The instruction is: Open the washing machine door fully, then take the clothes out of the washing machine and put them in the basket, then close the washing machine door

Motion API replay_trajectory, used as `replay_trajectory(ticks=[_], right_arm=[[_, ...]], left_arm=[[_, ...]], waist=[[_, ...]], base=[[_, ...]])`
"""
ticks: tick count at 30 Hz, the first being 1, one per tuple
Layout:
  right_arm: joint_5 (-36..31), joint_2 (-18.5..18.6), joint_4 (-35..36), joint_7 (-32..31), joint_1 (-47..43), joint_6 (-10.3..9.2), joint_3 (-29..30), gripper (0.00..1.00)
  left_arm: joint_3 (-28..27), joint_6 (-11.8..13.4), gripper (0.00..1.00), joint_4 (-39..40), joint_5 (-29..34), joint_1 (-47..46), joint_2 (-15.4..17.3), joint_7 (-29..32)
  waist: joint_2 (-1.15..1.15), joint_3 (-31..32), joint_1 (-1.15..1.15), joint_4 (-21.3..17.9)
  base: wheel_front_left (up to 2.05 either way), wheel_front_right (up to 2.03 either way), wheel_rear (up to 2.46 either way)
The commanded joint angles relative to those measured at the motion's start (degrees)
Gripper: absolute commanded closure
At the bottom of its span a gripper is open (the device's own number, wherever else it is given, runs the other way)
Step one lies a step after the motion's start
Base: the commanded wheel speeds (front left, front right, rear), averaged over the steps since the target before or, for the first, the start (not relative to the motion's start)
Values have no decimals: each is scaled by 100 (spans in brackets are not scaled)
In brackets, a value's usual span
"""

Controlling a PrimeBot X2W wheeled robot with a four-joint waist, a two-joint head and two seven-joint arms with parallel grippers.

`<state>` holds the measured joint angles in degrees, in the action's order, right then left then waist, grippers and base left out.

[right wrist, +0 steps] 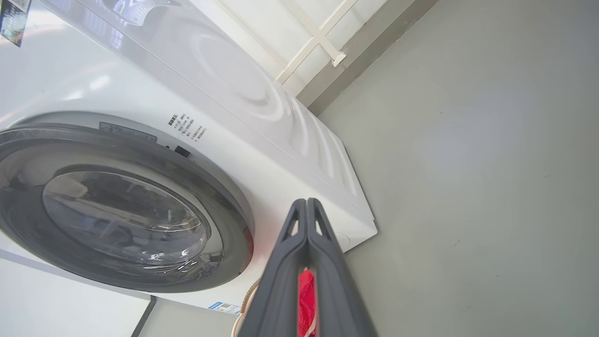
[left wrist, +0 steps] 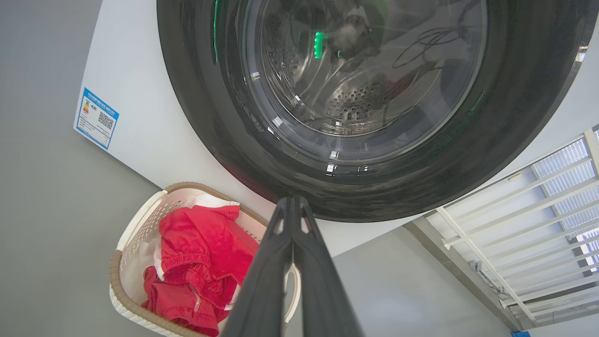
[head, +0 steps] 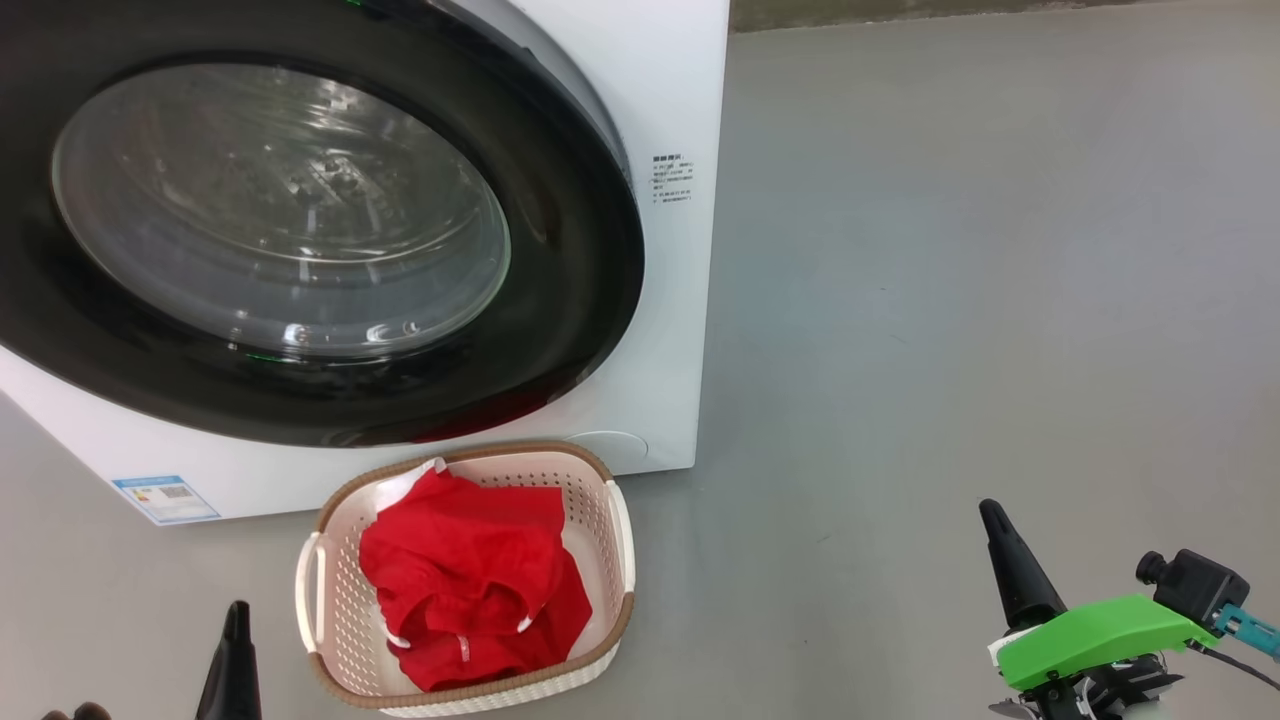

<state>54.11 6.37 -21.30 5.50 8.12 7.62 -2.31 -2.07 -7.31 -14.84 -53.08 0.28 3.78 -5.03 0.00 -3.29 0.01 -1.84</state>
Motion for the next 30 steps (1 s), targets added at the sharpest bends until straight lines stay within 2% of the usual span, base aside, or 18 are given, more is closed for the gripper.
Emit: replay_trajectory(ticks=[1,30], right_arm=[[129,6,174,-24,25,-6,6,100],[1774,-125,419,-514,-75,-9,358,100]], left_arm=[[-131,-8,100,113,-98,-261,84,39],[-256,-12,100,98,-1785,-429,18,518]], waist=[[0,3,0,3],[0,139,0,82]], base=[[0,0,0],[0,0,0]])
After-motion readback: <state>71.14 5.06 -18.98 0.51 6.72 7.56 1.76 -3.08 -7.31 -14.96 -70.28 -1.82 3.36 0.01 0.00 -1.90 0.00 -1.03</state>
